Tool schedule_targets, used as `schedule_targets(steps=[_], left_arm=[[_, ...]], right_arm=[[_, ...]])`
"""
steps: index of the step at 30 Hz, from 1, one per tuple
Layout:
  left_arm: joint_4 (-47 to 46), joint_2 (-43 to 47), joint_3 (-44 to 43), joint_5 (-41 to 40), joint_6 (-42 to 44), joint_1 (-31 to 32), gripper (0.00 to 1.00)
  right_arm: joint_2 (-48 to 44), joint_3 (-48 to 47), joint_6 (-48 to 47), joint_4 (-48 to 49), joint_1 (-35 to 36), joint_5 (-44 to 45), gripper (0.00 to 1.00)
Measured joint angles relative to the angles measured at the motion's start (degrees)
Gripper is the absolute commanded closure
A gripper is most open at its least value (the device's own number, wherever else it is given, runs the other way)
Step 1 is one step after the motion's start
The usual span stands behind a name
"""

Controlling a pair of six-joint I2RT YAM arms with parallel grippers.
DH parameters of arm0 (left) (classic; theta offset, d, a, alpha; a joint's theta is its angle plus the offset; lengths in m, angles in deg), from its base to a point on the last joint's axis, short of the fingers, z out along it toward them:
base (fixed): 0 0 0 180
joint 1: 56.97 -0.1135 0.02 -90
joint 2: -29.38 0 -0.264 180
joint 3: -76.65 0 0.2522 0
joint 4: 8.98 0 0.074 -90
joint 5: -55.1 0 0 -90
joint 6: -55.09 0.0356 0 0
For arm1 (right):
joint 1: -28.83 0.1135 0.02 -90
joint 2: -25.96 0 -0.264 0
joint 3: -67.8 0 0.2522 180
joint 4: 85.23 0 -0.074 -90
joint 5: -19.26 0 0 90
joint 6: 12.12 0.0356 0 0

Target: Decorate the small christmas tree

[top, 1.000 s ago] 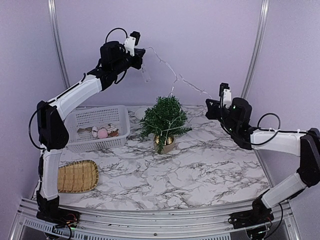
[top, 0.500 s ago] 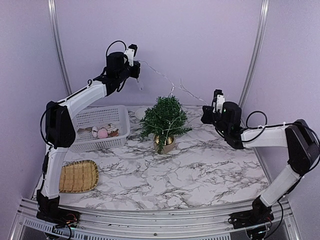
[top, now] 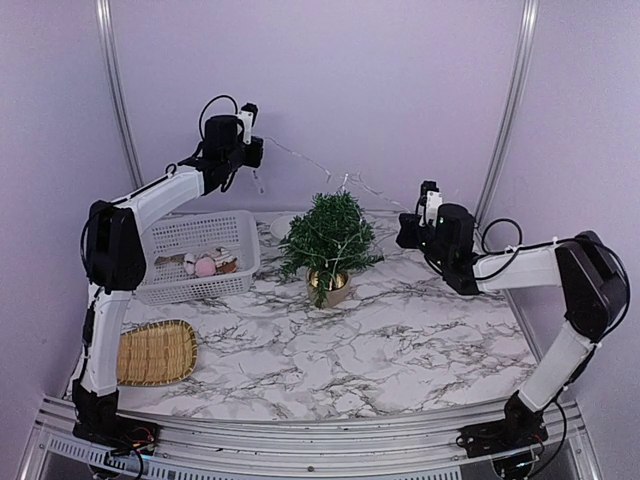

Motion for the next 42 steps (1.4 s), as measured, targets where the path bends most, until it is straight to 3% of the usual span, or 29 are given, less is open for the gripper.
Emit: schedule_targets(steps=[19,31,42], left_arm=[[3.0,3.3,2.3,-5.6,-5.4,-8.7,1.0],[4.1,9.0,11.3,-7.3,-3.8,-8.6,1.0],[4.9,22.0,18.1,-12.0,1.4,-8.8,1.0]], right_arm=[[-0.6,0.8,1.2,0.3,-1.7,2.4,1.0],[4.4,-2.3,2.1,-0.3,-1.8,-6.7,1.0],[7.7,-6.7,3.8,-0.6,-1.8,-16.7,0.84]])
